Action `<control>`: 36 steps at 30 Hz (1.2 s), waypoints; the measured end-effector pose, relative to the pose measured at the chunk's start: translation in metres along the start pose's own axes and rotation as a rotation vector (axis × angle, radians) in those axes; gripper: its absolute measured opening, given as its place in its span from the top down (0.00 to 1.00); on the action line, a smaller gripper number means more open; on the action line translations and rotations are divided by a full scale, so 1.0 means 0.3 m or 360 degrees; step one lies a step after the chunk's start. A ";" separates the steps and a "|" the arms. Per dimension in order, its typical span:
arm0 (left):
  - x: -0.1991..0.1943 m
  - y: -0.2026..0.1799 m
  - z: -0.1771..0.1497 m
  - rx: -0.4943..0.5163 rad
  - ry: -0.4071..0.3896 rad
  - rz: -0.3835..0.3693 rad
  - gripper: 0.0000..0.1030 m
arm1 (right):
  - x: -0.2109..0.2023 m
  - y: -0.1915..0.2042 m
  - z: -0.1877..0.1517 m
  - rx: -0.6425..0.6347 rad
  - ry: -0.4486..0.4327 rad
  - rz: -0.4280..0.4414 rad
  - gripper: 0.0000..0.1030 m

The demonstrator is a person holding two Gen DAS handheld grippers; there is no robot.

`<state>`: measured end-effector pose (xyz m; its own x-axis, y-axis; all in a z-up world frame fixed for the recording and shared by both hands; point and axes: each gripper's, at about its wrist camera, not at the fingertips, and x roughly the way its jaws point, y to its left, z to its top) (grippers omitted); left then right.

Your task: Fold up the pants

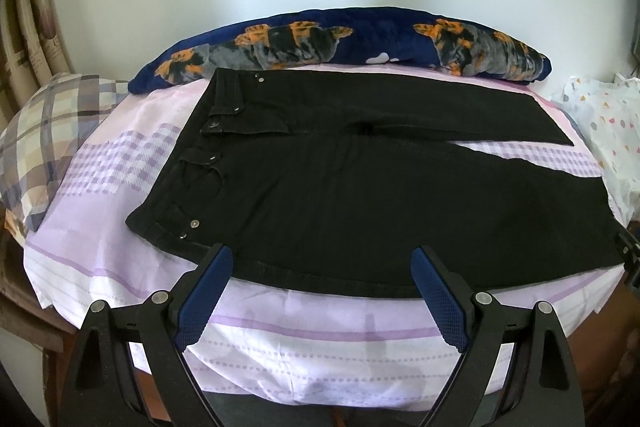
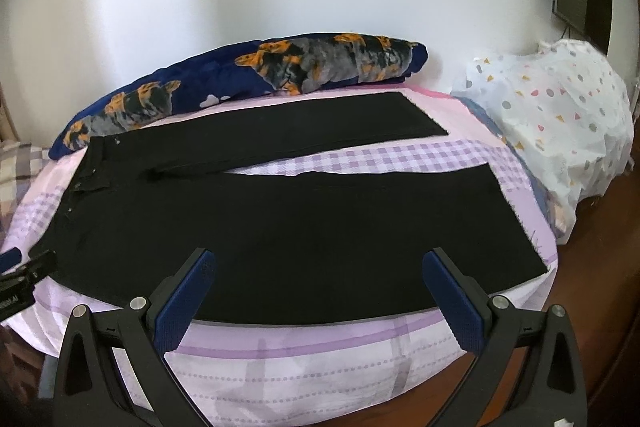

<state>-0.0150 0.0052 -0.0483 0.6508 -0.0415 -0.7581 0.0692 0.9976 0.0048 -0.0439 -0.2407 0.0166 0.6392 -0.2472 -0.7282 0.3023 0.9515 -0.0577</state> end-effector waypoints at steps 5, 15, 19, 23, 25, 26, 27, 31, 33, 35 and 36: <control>0.019 0.003 -0.019 -0.0027 0.0011 -0.0010 0.12 | 0.000 0.007 -0.003 -0.0005 0.0007 0.0023 0.00; 0.033 0.023 -0.029 -0.0059 0.0025 0.0008 0.12 | 0.004 0.030 -0.007 -0.0039 0.0020 0.0055 0.00; 0.034 0.025 -0.032 -0.0055 0.0027 0.0014 0.12 | 0.004 0.030 -0.007 -0.0038 0.0022 0.0063 0.00; 0.039 0.022 -0.037 -0.0052 0.0034 0.0025 0.12 | 0.004 0.033 -0.007 -0.0046 0.0024 0.0070 0.00; 0.040 0.023 -0.038 -0.0052 0.0036 0.0031 0.12 | 0.003 0.037 -0.009 -0.0052 0.0020 0.0076 0.00; 0.040 0.023 -0.038 -0.0051 0.0035 0.0033 0.12 | 0.000 0.039 -0.009 -0.0061 0.0017 0.0081 0.00; 0.040 0.021 -0.039 -0.0049 0.0035 0.0034 0.12 | -0.002 0.042 -0.010 -0.0068 0.0013 0.0084 0.00; 0.041 0.017 -0.040 -0.0039 0.0036 0.0045 0.12 | -0.001 0.061 -0.011 -0.0097 0.0008 0.0084 0.00; 0.038 0.015 -0.043 -0.0032 0.0032 0.0051 0.12 | -0.005 0.064 -0.010 -0.0101 -0.0002 0.0087 0.00; 0.037 0.012 -0.044 -0.0028 0.0030 0.0054 0.12 | -0.011 0.064 -0.006 -0.0099 -0.0019 0.0087 0.00; 0.036 0.010 -0.043 -0.0025 0.0028 0.0056 0.12 | -0.012 0.063 -0.005 -0.0098 -0.0025 0.0089 0.00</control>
<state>-0.0175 0.0084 -0.0648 0.6393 -0.0054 -0.7689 0.0345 0.9992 0.0217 -0.0415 -0.2215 0.0173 0.6649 -0.1956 -0.7209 0.2221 0.9732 -0.0591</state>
